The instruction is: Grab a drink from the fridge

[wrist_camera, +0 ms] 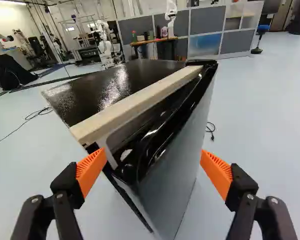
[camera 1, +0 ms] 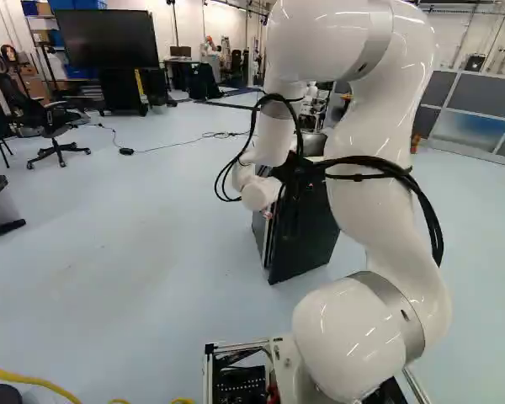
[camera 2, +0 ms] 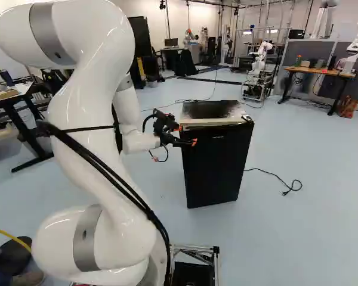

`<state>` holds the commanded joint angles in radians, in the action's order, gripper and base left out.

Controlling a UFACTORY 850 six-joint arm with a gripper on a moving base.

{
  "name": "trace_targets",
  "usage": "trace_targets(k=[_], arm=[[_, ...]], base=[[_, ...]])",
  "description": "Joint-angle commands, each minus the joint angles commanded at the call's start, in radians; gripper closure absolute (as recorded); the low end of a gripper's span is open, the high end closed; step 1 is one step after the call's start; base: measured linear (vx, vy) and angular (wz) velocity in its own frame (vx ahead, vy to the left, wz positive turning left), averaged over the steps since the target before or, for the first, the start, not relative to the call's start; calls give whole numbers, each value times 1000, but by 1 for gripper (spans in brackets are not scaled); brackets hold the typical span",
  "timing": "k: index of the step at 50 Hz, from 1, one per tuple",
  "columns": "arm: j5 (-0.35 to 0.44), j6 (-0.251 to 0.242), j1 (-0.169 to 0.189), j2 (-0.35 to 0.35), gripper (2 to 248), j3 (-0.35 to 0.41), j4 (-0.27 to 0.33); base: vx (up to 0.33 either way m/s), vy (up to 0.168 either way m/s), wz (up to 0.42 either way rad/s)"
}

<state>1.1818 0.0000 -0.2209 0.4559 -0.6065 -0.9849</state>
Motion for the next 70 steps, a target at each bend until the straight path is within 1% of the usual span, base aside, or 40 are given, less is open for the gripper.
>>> trace_targets(k=[22, 37, 59, 70], arm=[[0, 0, -5, -84, 3, 121, 0], [0, 0, -2, -140, 3, 199, -4], [1, 0, 21, -220, 3, 306, -30], [17, 0, 37, -258, 3, 355, -48]], base=[[0, 0, 0], [0, 0, 0], [0, 0, 0], [0, 0, 0]])
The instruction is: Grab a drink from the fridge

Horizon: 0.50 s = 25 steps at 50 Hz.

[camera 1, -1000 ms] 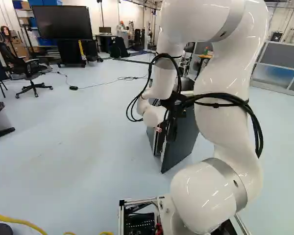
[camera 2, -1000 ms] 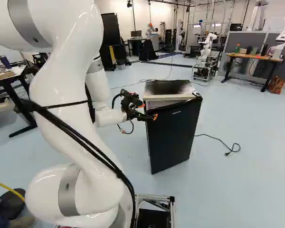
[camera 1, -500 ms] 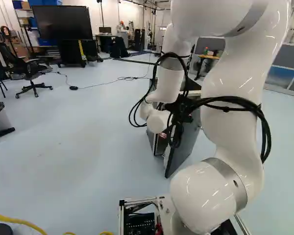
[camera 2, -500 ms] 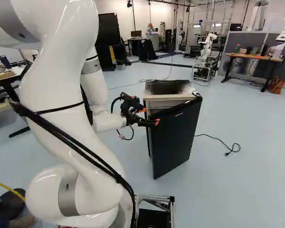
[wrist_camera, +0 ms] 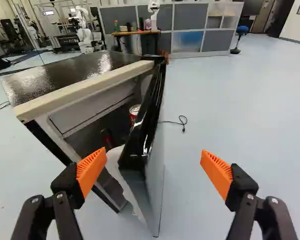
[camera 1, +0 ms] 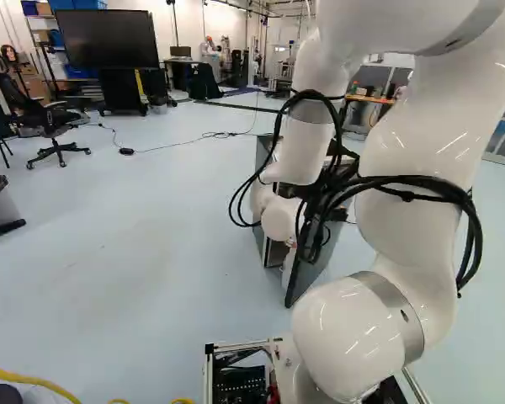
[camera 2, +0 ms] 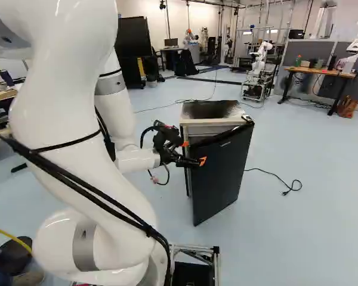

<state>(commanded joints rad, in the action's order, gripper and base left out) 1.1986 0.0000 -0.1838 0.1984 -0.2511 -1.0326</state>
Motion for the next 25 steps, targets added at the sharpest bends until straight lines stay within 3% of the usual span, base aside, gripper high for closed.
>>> trace_targets(k=[25], arm=[[68, 0, 47, -81, 3, 101, -52]], base=[[0, 0, 0]])
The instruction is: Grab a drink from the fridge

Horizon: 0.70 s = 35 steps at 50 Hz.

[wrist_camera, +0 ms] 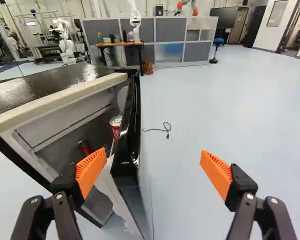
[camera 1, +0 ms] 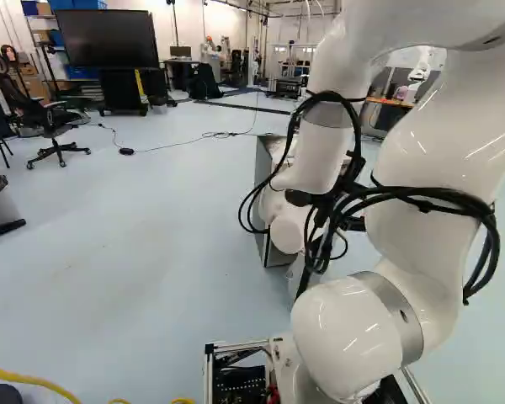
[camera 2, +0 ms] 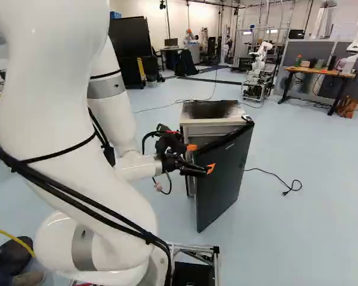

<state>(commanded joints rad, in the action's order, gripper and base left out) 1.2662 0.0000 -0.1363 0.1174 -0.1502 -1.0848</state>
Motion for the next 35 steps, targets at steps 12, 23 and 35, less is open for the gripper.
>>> trace_targets(k=[12, 23, 35], arm=[[2, 0, 32, -34, 3, 40, -3], [2, 0, 46, -43, 3, 51, -3], [2, 0, 62, -36, 3, 42, -3]], base=[[0, 0, 0], [0, 0, 0], [0, 0, 0]])
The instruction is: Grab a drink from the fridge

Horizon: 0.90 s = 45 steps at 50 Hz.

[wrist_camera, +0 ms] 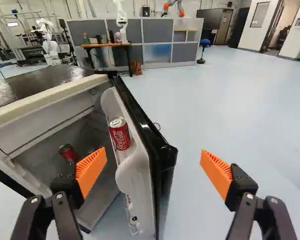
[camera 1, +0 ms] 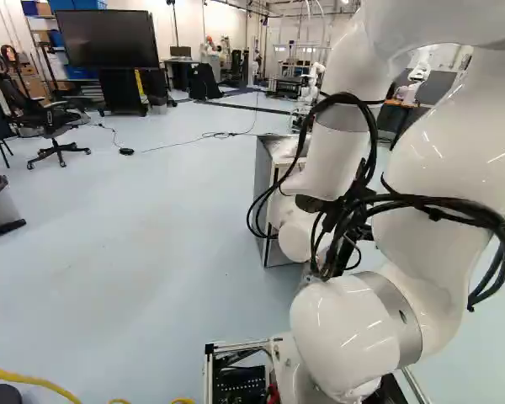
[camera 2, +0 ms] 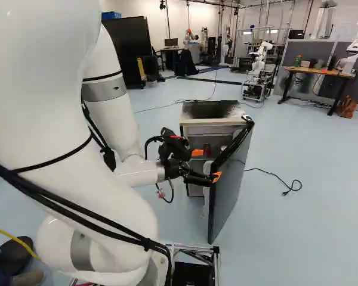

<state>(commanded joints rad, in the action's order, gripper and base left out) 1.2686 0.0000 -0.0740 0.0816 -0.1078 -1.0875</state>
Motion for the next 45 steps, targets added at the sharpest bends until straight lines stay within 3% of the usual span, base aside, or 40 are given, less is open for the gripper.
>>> trace_targets(k=[45], arm=[[0, 0, 251, 99, 3, -121, -62]], base=[[0, 0, 0]])
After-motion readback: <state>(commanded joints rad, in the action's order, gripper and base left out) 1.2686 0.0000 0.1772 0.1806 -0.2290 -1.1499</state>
